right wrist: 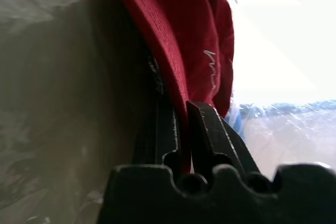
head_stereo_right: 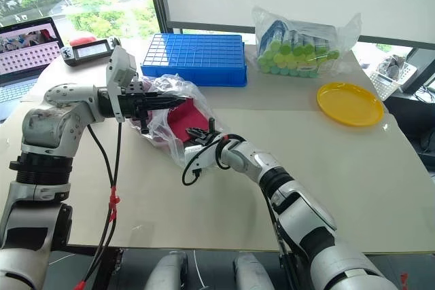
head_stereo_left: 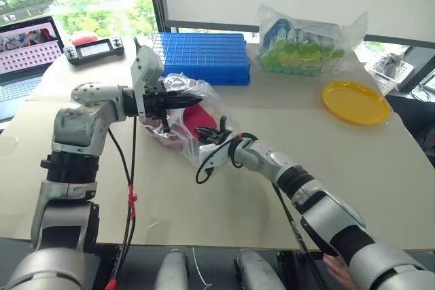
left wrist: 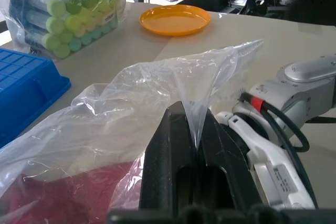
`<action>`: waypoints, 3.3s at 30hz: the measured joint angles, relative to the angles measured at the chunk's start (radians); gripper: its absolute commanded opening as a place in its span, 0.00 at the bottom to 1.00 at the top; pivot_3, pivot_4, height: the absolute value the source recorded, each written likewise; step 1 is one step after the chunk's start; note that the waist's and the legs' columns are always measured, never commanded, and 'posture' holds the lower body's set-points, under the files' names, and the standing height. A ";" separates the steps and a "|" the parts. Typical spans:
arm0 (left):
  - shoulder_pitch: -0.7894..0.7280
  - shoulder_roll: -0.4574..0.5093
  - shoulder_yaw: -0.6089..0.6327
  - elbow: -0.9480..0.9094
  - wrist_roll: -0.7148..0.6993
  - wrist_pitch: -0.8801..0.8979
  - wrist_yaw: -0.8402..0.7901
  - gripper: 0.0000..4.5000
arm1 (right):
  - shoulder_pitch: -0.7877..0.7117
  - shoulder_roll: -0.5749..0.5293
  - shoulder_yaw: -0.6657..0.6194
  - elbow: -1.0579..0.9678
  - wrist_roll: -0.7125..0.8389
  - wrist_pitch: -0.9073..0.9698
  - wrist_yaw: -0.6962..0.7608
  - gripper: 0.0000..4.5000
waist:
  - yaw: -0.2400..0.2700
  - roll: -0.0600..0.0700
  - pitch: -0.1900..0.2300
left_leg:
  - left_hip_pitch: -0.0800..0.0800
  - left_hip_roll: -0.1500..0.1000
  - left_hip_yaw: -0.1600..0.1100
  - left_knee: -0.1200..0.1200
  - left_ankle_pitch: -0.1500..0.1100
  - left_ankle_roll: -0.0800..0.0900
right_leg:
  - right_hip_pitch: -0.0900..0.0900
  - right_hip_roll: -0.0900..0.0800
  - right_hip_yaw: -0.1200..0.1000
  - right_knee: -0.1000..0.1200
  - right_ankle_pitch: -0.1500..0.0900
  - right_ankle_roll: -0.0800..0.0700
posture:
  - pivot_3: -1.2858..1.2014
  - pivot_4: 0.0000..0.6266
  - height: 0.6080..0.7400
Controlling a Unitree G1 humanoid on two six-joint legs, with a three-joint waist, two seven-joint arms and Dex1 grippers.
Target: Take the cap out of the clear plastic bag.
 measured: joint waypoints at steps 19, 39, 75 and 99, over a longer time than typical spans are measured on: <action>-0.029 -0.107 -0.104 0.165 0.252 -0.239 0.209 0.00 | 0.256 -0.109 -0.055 -0.390 0.014 0.145 0.064 0.01 | 0.012 0.000 0.000 | 0.000 0.000 0.000 0.000 0.000 0.000 | 0.000 0.000 0.000 0.000 0.000 0.000 | 0.52 0.24 0.80; 0.007 -0.151 -0.130 0.134 0.279 -0.292 0.215 0.00 | 0.627 -0.143 -0.385 -1.089 0.497 0.602 0.471 0.01 | 0.030 0.000 0.000 | -0.001 0.000 0.000 0.000 0.000 0.000 | 0.001 0.000 0.000 -0.002 0.000 0.000 | 0.52 0.24 0.80; 0.126 -0.089 -0.164 0.230 0.310 -0.886 0.015 0.00 | 0.414 -0.274 -1.154 -1.218 1.600 1.007 0.238 0.01 | 0.026 0.000 0.001 | 0.000 -0.001 0.002 -0.005 0.000 0.000 | -0.001 0.000 0.002 -0.005 0.000 0.000 | 0.52 0.24 0.80; -0.068 -0.160 -0.237 0.938 0.314 -1.866 -0.119 0.56 | 0.685 -0.408 -0.287 -0.914 0.473 0.459 0.480 0.53 | 0.053 0.000 0.000 | 0.002 -0.002 0.003 -0.002 0.000 0.001 | 0.003 -0.002 0.003 -0.006 0.000 0.001 | 0.52 0.24 0.80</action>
